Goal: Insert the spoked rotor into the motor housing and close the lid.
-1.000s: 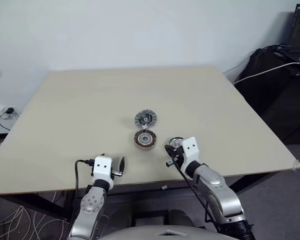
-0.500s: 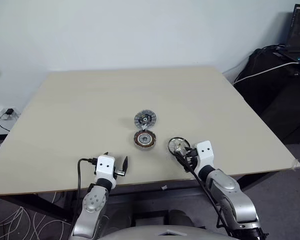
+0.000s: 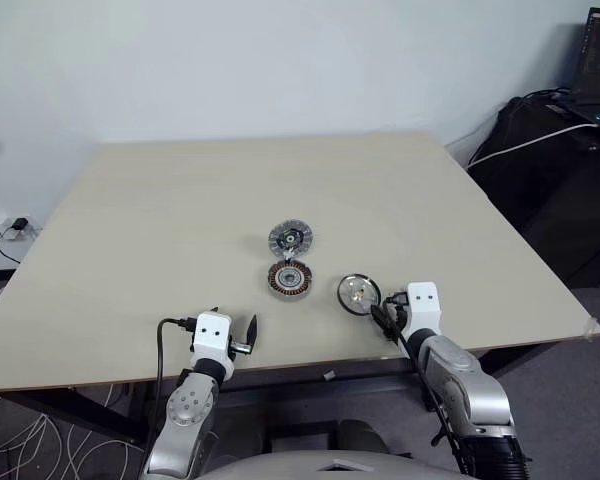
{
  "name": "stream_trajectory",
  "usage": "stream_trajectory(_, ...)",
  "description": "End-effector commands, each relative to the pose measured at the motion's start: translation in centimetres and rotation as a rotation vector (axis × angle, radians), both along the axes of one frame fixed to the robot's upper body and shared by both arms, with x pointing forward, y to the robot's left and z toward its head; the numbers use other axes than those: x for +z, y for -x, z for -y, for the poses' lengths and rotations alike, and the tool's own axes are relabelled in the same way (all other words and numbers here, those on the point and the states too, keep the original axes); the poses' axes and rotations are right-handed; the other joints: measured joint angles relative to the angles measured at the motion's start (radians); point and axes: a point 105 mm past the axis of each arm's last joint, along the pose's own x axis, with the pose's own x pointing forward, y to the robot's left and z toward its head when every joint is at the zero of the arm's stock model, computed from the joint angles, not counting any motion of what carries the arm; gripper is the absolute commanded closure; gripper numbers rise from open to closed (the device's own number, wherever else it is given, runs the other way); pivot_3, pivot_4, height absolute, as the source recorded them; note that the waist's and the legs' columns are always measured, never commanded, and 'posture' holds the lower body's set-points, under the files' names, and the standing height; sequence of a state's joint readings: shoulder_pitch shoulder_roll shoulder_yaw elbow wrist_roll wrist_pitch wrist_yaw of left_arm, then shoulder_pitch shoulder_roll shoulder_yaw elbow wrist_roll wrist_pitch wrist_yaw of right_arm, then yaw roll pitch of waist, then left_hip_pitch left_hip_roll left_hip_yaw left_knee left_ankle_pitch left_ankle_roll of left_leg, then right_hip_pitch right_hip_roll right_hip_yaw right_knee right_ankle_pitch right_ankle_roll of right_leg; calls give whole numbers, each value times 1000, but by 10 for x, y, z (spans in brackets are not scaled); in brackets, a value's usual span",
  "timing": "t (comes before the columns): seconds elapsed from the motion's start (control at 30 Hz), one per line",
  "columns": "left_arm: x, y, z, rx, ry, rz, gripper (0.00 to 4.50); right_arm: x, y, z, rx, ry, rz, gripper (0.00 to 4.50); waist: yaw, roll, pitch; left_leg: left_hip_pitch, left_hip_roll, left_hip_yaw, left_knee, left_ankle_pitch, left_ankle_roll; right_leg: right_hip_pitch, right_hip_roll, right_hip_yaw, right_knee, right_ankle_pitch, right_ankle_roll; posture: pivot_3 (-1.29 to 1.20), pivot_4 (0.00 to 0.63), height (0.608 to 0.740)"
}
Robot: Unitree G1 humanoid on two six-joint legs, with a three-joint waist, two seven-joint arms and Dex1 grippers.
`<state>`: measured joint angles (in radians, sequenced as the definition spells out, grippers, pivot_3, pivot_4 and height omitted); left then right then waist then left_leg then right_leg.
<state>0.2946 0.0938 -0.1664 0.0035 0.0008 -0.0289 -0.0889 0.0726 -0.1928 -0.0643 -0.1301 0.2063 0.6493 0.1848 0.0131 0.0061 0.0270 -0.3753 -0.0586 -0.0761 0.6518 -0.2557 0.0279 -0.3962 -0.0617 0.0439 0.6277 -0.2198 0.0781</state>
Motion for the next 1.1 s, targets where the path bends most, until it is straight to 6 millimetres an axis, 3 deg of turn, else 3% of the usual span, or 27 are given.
stream_trajectory(0.03,11,-5,2,-8,-2,44,0,23,-12,-3,-15,-18,62,1719,0,0,0,0,0,0,0,0,0,0,0,0,0,0,0,0,0,740)
stream_trajectory(0.63,12,-6,3,-3,-3,48,0,30,-20,-16,23,-16,45,1719,-1,0,0,0,0,0,0,0,0,0,0,0,0,0,0,0,0,740)
stream_trajectory(0.93,11,-6,3,-6,-4,49,0,28,-18,-15,15,-6,30,4483,-5,0,0,0,0,0,0,0,0,-1,0,0,0,0,0,0,0,740)
stream_trajectory(1.1,11,-6,3,-7,0,49,0,30,-19,-16,27,0,41,4483,-7,0,0,-1,0,0,0,0,0,0,0,0,0,0,0,0,0,740)
